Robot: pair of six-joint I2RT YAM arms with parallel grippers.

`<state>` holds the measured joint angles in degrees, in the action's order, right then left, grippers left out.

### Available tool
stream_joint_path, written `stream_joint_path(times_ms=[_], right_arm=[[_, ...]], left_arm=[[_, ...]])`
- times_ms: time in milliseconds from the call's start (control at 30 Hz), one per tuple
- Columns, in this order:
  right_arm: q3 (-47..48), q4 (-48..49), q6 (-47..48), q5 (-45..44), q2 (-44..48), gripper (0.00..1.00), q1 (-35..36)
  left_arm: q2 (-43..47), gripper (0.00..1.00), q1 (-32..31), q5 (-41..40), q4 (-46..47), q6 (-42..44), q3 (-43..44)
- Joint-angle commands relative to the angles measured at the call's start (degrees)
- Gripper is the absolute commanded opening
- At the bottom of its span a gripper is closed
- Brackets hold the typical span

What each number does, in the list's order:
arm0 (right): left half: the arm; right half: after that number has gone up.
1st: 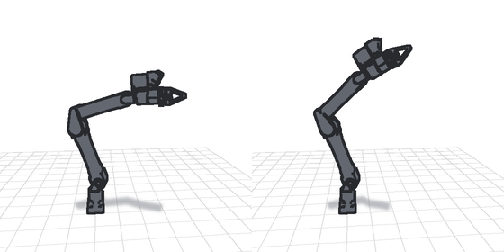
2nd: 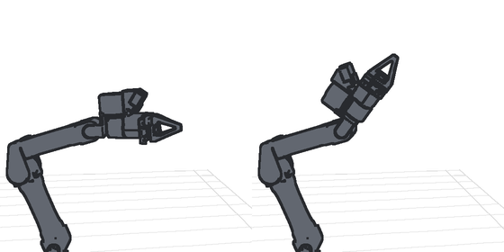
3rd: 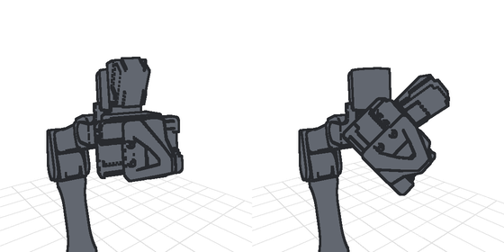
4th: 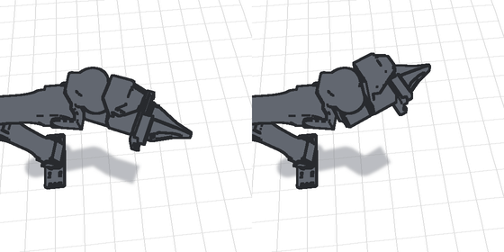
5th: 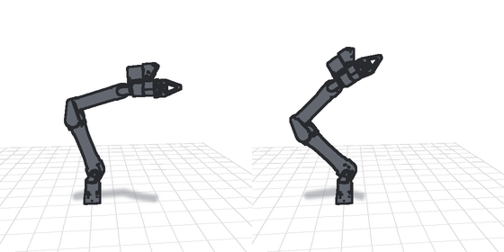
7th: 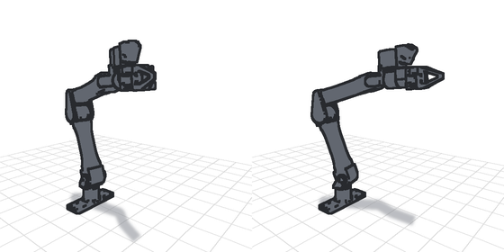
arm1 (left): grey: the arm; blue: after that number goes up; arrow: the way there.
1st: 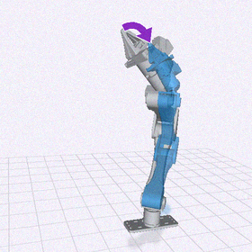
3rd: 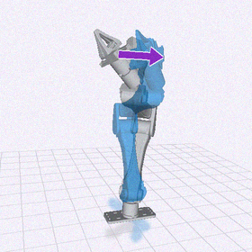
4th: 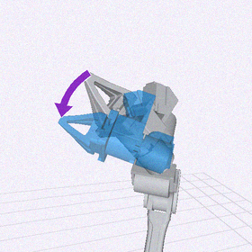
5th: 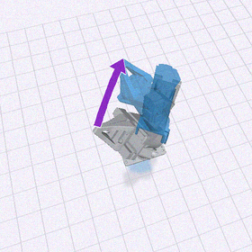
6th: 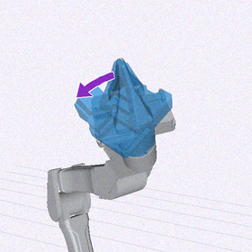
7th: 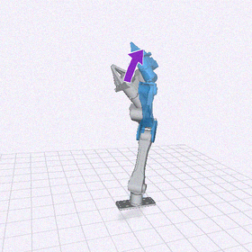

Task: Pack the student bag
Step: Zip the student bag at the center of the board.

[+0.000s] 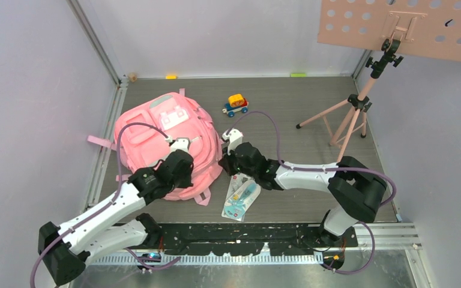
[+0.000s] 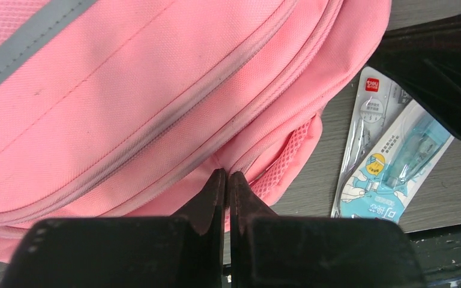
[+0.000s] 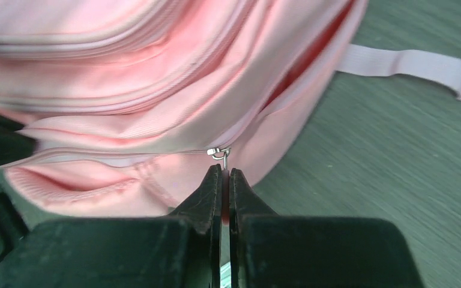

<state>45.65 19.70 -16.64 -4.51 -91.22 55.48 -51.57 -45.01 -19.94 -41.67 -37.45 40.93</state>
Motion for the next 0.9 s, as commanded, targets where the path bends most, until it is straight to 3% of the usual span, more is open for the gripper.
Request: stream_joint_path(times_ms=[0,233,667,867], right_arm=[[3.0,-5.4,4.9,-14.4,1.5,0.00,-0.7],[7.7,-5.3,5.1,-10.2,-2.9,0.01,-4.7],[26.4,-7.7,11.8,5.2,-19.9,0.01,-13.1],[34.5,-9.1,15.7,8.4,-26.6,0.00,-13.8]], left_arm=[[3.8,0.00,0.2,-6.4,-6.7,-0.4,3.7],[7.5,0.00,0.2,-10.8,-11.9,-1.5,5.9],[11.3,0.00,0.2,-15.5,-18.7,-3.0,7.5],[12.3,0.00,0.2,-15.2,-19.5,-3.7,7.1]])
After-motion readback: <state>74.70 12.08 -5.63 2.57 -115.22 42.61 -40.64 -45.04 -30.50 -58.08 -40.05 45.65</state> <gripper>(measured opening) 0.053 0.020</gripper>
